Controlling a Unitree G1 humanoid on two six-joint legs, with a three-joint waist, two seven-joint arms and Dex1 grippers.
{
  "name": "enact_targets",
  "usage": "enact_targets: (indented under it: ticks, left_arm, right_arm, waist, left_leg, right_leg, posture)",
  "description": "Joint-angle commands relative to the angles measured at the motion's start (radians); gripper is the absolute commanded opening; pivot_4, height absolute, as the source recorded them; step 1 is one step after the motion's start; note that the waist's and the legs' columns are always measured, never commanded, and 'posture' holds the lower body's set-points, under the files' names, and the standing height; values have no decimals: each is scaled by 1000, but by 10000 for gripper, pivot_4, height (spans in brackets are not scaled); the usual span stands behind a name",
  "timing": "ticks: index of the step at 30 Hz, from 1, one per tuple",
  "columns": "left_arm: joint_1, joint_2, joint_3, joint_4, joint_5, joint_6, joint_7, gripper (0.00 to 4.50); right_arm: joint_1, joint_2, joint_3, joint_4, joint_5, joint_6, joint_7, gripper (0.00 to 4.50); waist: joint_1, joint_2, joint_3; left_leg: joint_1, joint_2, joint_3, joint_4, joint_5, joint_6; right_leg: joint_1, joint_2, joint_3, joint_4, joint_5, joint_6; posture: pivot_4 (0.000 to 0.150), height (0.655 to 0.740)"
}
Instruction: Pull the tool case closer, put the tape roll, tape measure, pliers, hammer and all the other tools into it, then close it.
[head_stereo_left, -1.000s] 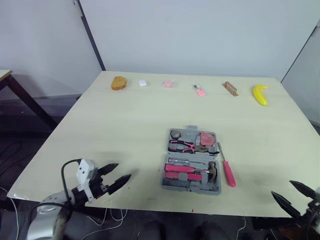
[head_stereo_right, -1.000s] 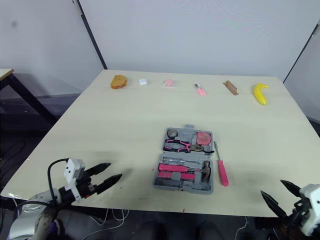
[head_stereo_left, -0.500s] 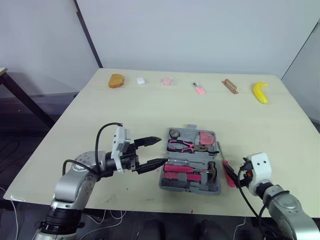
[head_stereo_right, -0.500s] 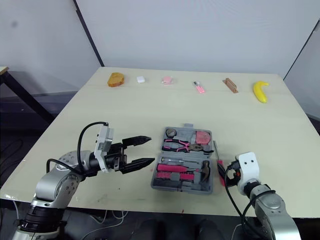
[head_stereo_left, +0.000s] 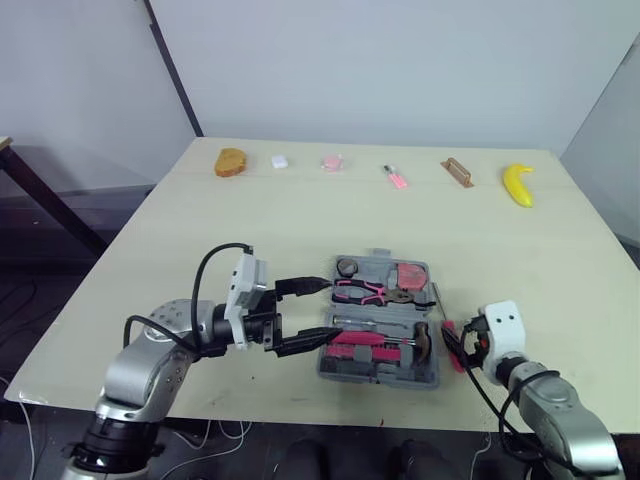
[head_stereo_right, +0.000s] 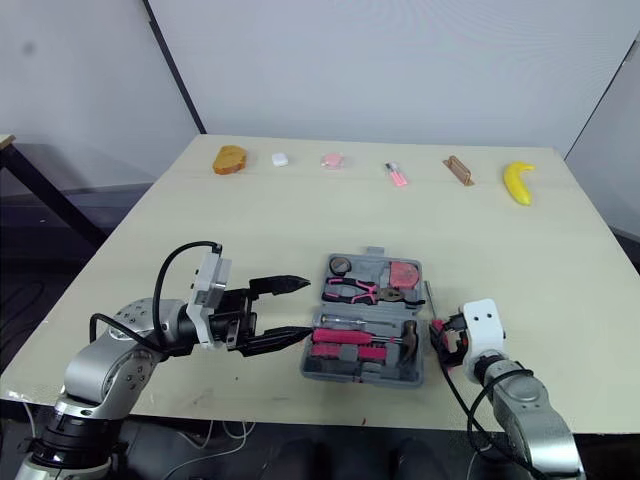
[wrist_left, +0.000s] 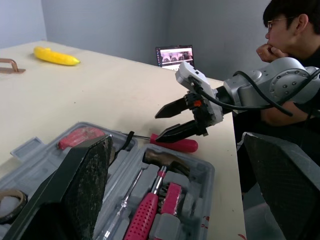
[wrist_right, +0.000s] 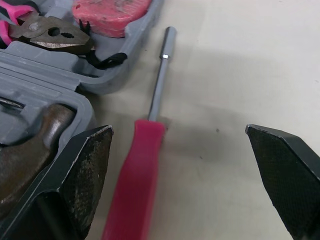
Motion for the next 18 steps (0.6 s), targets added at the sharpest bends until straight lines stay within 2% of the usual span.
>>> enact_targets:
  ticks: [1, 3, 6, 7, 8, 9, 18]
  left_arm:
    - [1, 6, 1, -44, -7, -8, 10, 44720]
    - [3, 4, 0, -48, -8, -8, 16, 45000]
    - [7, 3, -2, -48, -7, -12, 22, 45000]
    - [8, 2, -4, -48, -7, -12, 23, 45000]
    - [9, 1, -6, -47, -7, -13, 24, 45000]
    - [10, 1, -8, -47, -7, -14, 24, 45000]
    - [10, -10, -36, -19, 22, -56, 6, 45000]
  right_arm:
    - [-32, 12, 11, 32, -30, 3, -35, 42385]
    - [-35, 23, 6, 49, -33, 6, -46, 37579]
    - [-26, 21, 8, 50, -37, 5, -41, 22779]
    - [-21, 21, 5, 49, -37, 2, -40, 16128]
    - [-16, 22, 0, 45, -35, -1, -39, 14421]
    - [-6, 23, -7, 33, -31, -1, -38, 7159]
    - [222, 77, -100, -191, -18, 20, -105, 6999]
  waist:
    - [0, 0, 0]
    - [0, 0, 0]
    - [1, 0, 0]
    - [1, 0, 0]
    - [1, 0, 0]
    - [1, 0, 0]
    - [2, 0, 0]
  left_leg:
    - [0, 0, 0, 0, 0, 0]
    - [0, 0, 0, 0, 0, 0]
    - [0, 0, 0, 0, 0, 0]
    - [0, 0, 1, 0, 0, 0]
    - [0, 0, 1, 0, 0, 0]
    - [0, 0, 0, 0, 0, 0]
    - [0, 0, 0, 0, 0, 0]
  right_leg:
    - [0, 0, 0, 0, 0, 0]
    - [0, 0, 0, 0, 0, 0]
    - [0, 0, 0, 0, 0, 0]
    - [0, 0, 0, 0, 0, 0]
    - [0, 0, 0, 0, 0, 0]
    - [0, 0, 0, 0, 0, 0]
    - [0, 0, 0, 1, 0, 0]
  posture:
    - [1500, 7400]
    - [1500, 7400]
    - [1500, 7400]
    - [1500, 7400]
    - [1500, 7400]
    - [1500, 7400]
    - [1500, 7400]
